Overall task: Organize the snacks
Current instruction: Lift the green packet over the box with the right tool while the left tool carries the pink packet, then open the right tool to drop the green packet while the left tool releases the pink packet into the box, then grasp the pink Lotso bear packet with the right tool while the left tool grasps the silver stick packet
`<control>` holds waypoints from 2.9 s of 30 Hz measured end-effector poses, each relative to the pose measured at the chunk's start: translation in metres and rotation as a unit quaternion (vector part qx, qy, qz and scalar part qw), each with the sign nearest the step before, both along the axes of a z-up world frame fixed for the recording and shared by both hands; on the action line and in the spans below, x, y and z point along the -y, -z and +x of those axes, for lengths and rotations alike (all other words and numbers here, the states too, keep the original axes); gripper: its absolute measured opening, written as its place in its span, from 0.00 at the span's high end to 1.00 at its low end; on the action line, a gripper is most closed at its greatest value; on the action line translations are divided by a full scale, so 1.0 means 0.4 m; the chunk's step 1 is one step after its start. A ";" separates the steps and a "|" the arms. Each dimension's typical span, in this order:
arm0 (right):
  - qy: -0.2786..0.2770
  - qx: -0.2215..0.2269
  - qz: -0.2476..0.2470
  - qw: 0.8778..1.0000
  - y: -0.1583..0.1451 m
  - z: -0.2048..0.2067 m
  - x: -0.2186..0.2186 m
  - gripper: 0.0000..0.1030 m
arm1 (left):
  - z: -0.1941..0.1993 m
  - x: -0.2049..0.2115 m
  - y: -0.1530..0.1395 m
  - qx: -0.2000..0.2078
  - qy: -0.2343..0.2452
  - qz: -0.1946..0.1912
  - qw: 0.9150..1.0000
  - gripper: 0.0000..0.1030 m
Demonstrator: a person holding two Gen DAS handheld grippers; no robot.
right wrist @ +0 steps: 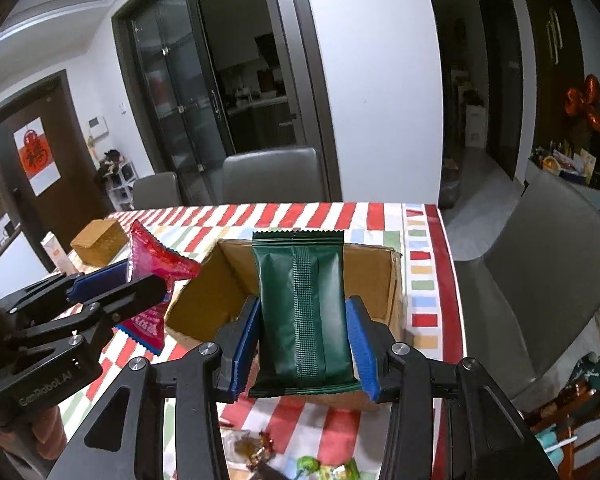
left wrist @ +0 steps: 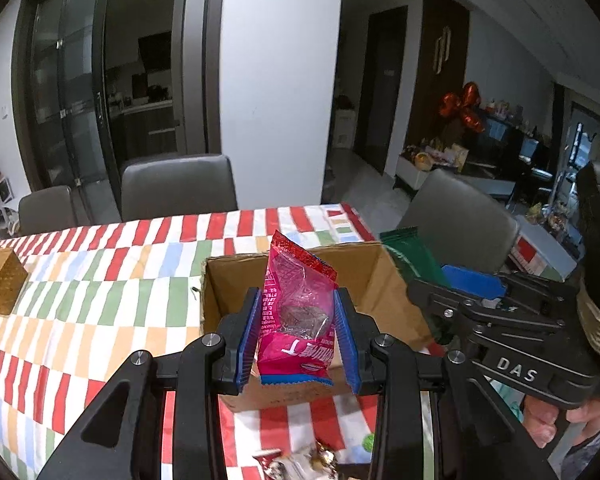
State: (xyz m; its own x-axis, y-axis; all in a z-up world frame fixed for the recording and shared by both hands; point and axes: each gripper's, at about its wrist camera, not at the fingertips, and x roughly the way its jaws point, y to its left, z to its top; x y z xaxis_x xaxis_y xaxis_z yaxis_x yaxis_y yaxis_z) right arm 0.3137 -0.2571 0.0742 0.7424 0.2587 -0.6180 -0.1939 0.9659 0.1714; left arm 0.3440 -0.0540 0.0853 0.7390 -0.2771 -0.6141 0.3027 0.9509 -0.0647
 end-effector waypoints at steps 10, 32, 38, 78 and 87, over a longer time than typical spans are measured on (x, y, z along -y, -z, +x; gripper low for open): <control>0.002 -0.031 -0.042 0.999 0.045 0.096 -0.026 0.54 | 0.102 0.012 0.053 -0.030 -0.028 0.034 0.999 0.45; 0.009 0.037 -0.026 0.999 0.037 -0.195 -0.027 0.44 | -0.212 -0.055 0.061 0.016 -0.035 0.024 0.999 0.35; 0.023 0.016 -0.023 0.999 0.086 -0.273 -0.025 0.44 | -0.295 -0.067 0.108 0.004 -0.044 0.022 0.999 0.35; 0.013 -0.198 -0.047 0.979 0.468 -0.390 -0.075 0.44 | -0.368 -0.085 0.517 -0.189 -0.033 0.032 0.981 0.39; 0.031 -0.183 -0.106 0.977 0.489 -0.372 -0.092 0.45 | -0.334 -0.063 0.543 -0.202 -0.026 0.028 0.979 0.48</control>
State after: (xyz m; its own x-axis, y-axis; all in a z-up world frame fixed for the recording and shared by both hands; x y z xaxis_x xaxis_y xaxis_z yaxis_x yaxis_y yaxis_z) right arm 0.1651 -0.2203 -0.1215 0.4716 0.0586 -0.8799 -0.0974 0.9951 0.0140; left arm 0.2106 -0.0287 -0.1320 0.4445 -0.2021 -0.8727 0.2135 0.9700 -0.1159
